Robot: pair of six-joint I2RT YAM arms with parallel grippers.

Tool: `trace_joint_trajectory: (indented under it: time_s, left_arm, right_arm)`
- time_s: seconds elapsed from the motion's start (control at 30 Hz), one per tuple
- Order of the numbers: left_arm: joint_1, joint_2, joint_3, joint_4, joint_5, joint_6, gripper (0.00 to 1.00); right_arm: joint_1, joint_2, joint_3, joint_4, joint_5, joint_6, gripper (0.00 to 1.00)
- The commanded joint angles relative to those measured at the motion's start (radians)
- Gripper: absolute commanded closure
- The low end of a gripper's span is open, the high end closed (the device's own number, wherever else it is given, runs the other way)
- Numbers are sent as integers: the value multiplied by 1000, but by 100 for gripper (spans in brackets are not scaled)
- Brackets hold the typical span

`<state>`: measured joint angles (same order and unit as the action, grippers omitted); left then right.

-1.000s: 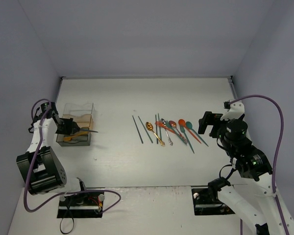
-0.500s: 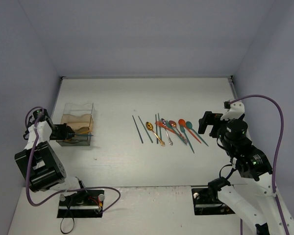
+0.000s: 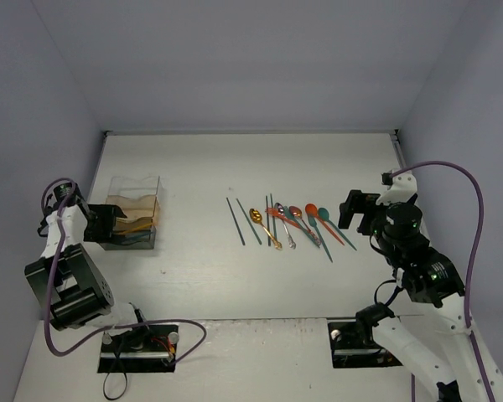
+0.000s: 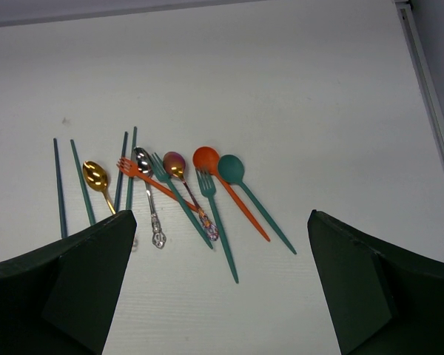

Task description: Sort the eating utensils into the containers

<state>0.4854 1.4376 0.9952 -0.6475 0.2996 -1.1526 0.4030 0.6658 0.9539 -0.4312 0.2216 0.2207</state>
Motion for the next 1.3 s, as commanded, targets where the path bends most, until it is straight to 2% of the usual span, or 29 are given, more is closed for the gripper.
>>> trace_joint_trajectory:
  time_s: [0.0, 0.07, 0.2, 0.27, 0.4, 0.53, 0.7, 0.87, 0.97, 1.27]
  left_arm:
    - [-19, -128, 97, -27, 3, 96, 36]
    - [-75, -160, 157, -61, -41, 208, 29]
    - [-262, -241, 236, -102, -161, 474, 22]
    - [-346, -282, 223, -100, -190, 529, 21]
    - [-439, -407, 152, -100, -204, 673, 21]
    - [-475, -512, 57, -98, -201, 771, 21]
    - [-492, -589, -16, -92, -171, 814, 21]
    - [-516, -583, -27, -79, -141, 810, 21]
    - [-517, -582, -31, -73, -116, 805, 21]
    - [-544, -580, -53, -59, -100, 791, 21]
  right_arm:
    - [8, 75, 20, 54, 42, 27, 0]
    - [8, 105, 15, 53, 47, 65, 0]
    - [6, 200, -20, 53, 14, 168, 1]
    - [5, 264, -35, 53, 3, 202, 3]
    - [5, 391, -74, 55, -14, 264, 8]
    - [3, 523, -113, 57, -41, 315, 10]
    - [-3, 658, -141, 65, -39, 358, 11]
    - [-10, 739, -161, 84, -34, 377, 14]
    - [-20, 771, -173, 101, -36, 375, 21]
    - [-56, 817, -210, 122, -70, 333, 35]
